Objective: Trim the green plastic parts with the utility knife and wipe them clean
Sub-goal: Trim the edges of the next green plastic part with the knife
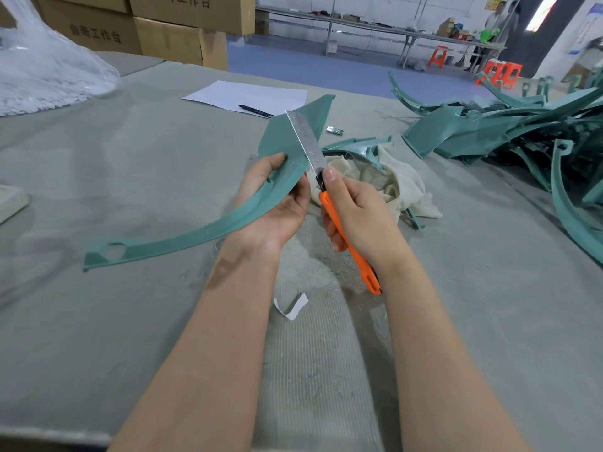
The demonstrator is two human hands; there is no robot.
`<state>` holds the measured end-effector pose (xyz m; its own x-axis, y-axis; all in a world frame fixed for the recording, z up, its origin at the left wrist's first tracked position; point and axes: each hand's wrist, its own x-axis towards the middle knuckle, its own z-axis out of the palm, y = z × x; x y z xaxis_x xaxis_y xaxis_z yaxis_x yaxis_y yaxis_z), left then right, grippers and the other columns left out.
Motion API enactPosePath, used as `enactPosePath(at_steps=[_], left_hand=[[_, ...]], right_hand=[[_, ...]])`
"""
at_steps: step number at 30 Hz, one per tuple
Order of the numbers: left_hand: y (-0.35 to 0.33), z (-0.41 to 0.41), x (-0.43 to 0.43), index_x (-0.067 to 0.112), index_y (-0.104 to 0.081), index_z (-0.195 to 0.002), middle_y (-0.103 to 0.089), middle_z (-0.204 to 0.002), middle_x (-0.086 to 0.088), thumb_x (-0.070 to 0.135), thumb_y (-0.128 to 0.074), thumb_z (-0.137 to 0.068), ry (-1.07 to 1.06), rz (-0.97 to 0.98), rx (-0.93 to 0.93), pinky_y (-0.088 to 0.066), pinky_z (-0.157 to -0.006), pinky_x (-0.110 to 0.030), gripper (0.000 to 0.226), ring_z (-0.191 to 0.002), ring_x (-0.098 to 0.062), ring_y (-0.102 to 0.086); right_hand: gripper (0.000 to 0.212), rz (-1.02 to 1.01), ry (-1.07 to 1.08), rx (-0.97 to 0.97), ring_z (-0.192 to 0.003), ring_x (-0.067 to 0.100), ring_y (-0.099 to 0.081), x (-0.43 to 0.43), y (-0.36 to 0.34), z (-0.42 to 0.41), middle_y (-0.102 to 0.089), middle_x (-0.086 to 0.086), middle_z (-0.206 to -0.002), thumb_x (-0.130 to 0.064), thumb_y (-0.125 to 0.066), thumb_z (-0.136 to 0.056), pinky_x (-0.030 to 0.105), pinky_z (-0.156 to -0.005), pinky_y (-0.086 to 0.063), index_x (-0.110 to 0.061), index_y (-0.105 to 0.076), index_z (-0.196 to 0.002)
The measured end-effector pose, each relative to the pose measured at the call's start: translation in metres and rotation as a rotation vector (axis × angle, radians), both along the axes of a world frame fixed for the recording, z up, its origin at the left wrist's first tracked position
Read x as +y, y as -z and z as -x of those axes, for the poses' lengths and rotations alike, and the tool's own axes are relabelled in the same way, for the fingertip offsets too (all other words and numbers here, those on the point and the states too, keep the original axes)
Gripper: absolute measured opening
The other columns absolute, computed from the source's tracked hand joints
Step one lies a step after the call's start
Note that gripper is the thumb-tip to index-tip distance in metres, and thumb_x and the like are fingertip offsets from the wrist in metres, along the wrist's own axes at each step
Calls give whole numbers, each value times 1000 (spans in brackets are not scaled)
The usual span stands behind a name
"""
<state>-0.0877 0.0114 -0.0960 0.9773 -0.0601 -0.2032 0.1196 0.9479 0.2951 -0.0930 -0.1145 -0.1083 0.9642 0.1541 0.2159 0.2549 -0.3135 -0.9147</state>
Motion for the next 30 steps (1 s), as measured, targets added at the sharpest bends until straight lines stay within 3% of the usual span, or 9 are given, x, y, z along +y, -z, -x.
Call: enactPosePath(at_steps=[6, 9, 13, 16, 18, 19, 21, 23, 30], left_hand=[[-3, -2, -2, 3, -53, -69, -56, -59, -9, 8, -48, -95, -26, -13, 4, -48, -44, -19, 27, -50, -16, -55], [4, -4, 4, 2, -56, -78, -59, -72, -10, 14, -47, -99, -66, 61, 12, -48, -43, -17, 25, -54, -18, -58], [7, -8, 8, 4, -51, -77, -59, -60, -9, 15, -43, -101, -178, -147, 41, -43, -39, -13, 27, -40, -11, -58], [5, -3, 6, 7, -58, -101, -61, -69, -5, 12, -45, -101, -246, -36, -2, -45, -40, -14, 15, -42, -10, -60], [3, -3, 6, 9, -53, -131, -57, -79, -2, 11, -45, -100, -273, -41, -23, -49, -45, -16, 31, -49, -8, -59], [2, -3, 6, 7, -53, -132, -58, -79, -1, 10, -46, -100, -299, -28, -26, -50, -47, -16, 33, -51, -8, -59], [-1, -5, 8, 2, -62, -101, -59, -75, -2, 8, -50, -98, -310, 36, 0, -51, -47, -16, 13, -54, -10, -58], [-2, -5, 10, 7, -56, -80, -58, -76, -2, 8, -53, -96, -298, 60, 26, -51, -48, -16, 16, -60, -11, -56], [1, -9, 18, 6, -58, -77, -64, -61, -2, 5, -55, -95, -354, 159, -65, -53, -49, -19, 18, -48, -12, -62]], right_hand=[[46, 68, -95, -14, -36, 14, -48, 8, -1, 7, -52, -1, -46, -43, -43, -100, 22, -36, -40, -20, -49, -60], [46, 157, -181, 5, -36, 13, -49, 17, 0, 11, -52, -4, -46, -45, -45, -99, 21, -36, -40, -18, -49, -61], [47, 186, -230, 21, -37, 12, -49, 20, 0, 14, -51, -5, -46, -45, -46, -98, 21, -37, -40, -19, -47, -59], [47, 202, -277, 43, -36, 14, -49, 22, -1, 16, -50, -5, -46, -45, -47, -98, 22, -37, -41, -19, -45, -59], [47, 217, -306, 60, -38, 16, -50, 24, -1, 18, -51, -3, -48, -46, -46, -98, 24, -38, -43, -18, -46, -60], [47, 227, -321, 66, -38, 17, -50, 24, 0, 19, -51, -3, -48, -47, -46, -98, 25, -39, -44, -18, -47, -60], [48, 255, -348, 70, -41, 20, -52, 27, 1, 22, -51, -3, -48, -48, -47, -97, 27, -40, -46, -19, -49, -59], [48, 281, -361, 74, -42, 23, -53, 29, 1, 25, -51, -4, -48, -48, -46, -97, 28, -42, -47, -21, -49, -58], [49, 294, -412, 102, -37, 15, -50, 31, -2, 32, -51, -1, -49, -49, -43, -98, 20, -40, -42, -17, -45, -62]])
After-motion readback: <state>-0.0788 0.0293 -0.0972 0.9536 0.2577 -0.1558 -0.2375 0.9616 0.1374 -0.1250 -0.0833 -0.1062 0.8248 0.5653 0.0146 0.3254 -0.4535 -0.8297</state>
